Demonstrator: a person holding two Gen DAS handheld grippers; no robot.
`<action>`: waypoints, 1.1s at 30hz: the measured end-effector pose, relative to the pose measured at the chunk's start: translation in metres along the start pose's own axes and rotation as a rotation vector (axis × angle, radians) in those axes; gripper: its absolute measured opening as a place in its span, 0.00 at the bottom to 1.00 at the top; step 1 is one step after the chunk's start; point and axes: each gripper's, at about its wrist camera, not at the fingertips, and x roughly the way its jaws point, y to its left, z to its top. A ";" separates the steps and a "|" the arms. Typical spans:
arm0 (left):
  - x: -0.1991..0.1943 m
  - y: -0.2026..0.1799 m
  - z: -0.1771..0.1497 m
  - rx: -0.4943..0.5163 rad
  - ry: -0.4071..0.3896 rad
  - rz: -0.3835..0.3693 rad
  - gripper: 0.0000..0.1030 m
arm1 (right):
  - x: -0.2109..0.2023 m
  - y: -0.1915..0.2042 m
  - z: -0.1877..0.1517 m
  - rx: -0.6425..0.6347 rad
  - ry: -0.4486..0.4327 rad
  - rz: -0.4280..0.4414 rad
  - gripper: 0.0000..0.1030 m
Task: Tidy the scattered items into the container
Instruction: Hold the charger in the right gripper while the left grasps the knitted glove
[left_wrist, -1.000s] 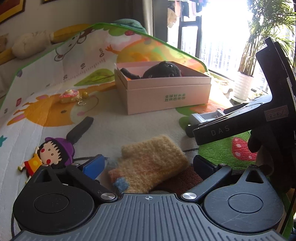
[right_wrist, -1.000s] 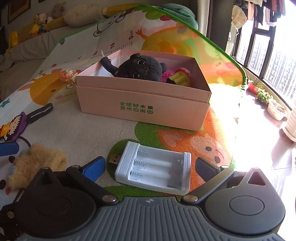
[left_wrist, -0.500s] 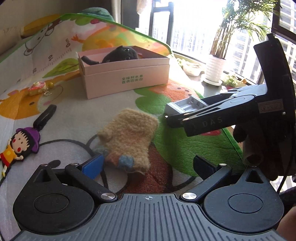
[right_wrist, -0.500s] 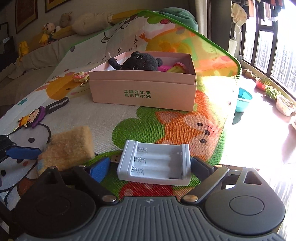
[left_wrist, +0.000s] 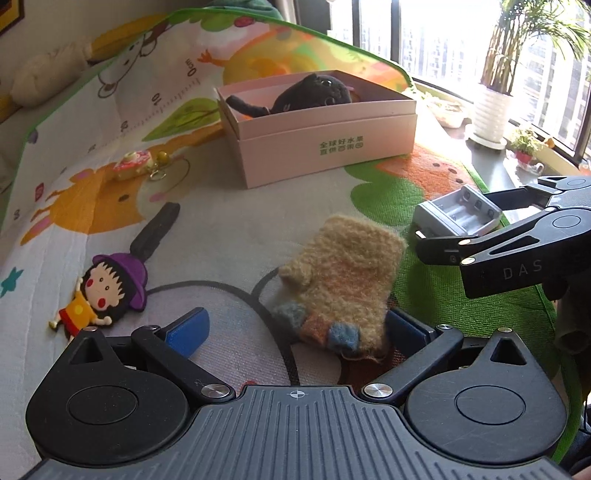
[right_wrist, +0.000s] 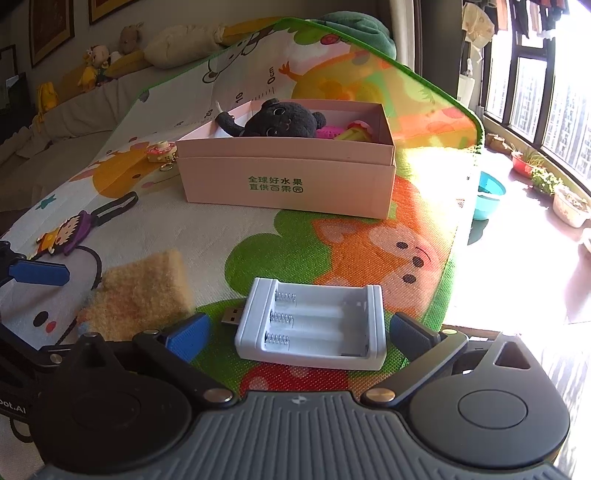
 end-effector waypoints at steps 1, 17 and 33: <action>0.000 -0.002 0.001 0.014 0.000 -0.008 1.00 | 0.000 0.000 0.000 0.002 -0.001 0.002 1.00; 0.018 -0.008 0.012 0.038 -0.030 -0.121 0.98 | -0.002 -0.005 -0.001 0.036 -0.013 0.017 1.00; -0.019 0.014 -0.017 -0.018 -0.041 -0.077 0.70 | -0.002 -0.001 -0.001 0.017 -0.009 -0.003 1.00</action>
